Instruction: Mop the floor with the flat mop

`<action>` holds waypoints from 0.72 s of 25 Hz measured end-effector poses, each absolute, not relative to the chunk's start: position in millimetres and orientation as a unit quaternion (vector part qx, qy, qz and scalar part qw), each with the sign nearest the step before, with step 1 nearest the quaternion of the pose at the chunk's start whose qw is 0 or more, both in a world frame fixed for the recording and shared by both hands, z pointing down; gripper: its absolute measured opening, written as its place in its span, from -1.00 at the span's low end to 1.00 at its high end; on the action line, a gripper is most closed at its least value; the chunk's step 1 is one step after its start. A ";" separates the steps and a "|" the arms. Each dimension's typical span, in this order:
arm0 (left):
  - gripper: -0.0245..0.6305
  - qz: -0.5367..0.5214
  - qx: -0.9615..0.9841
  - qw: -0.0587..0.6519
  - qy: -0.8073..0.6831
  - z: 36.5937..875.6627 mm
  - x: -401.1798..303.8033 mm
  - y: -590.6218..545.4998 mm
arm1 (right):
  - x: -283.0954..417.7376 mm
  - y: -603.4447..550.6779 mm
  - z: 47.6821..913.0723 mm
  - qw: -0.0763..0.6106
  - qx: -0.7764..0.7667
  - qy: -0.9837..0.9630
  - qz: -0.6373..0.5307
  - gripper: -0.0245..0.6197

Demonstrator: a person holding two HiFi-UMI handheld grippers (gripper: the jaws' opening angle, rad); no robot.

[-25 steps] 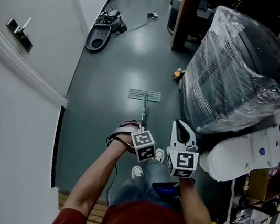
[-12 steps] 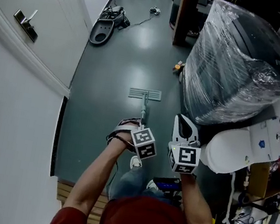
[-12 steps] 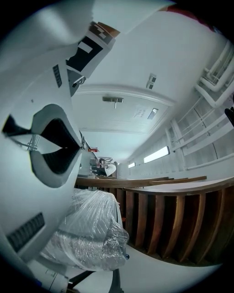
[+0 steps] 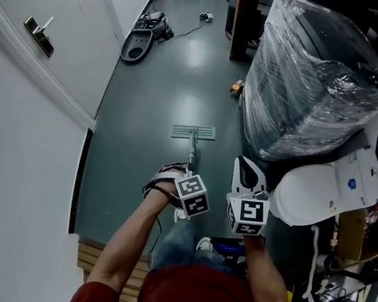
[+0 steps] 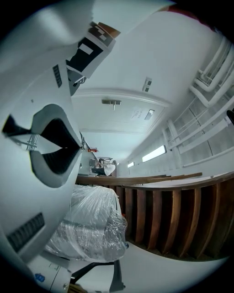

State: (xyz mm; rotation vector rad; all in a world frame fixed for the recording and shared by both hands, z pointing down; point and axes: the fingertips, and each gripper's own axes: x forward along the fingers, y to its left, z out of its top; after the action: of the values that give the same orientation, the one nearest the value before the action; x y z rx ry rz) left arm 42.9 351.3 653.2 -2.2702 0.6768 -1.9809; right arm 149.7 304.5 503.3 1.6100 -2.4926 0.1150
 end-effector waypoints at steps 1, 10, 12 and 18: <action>-0.51 -0.642 -0.734 0.026 0.219 652.4 46.3 355.5 | 153.5 307.8 501.6 0.083 0.541 -0.836 0.037 -0.87; -0.51 -0.646 -0.731 0.019 0.220 647.1 62.8 401.9 | 168.5 347.2 491.0 0.064 0.537 -0.840 0.039 -0.87; -0.51 -0.648 -0.729 0.018 0.221 646.5 64.9 414.6 | 169.5 358.7 491.8 0.062 0.534 -0.842 0.042 -0.87; -0.50 -0.649 -0.729 0.018 0.218 646.5 73.1 442.8 | 176.0 386.7 507.8 0.072 0.531 -0.843 0.056 -0.87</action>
State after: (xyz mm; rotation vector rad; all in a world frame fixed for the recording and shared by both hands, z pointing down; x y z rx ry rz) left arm 73.1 442.8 646.5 -2.2629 0.6775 -2.0163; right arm 176.0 386.7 507.8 1.5945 -2.5321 0.1679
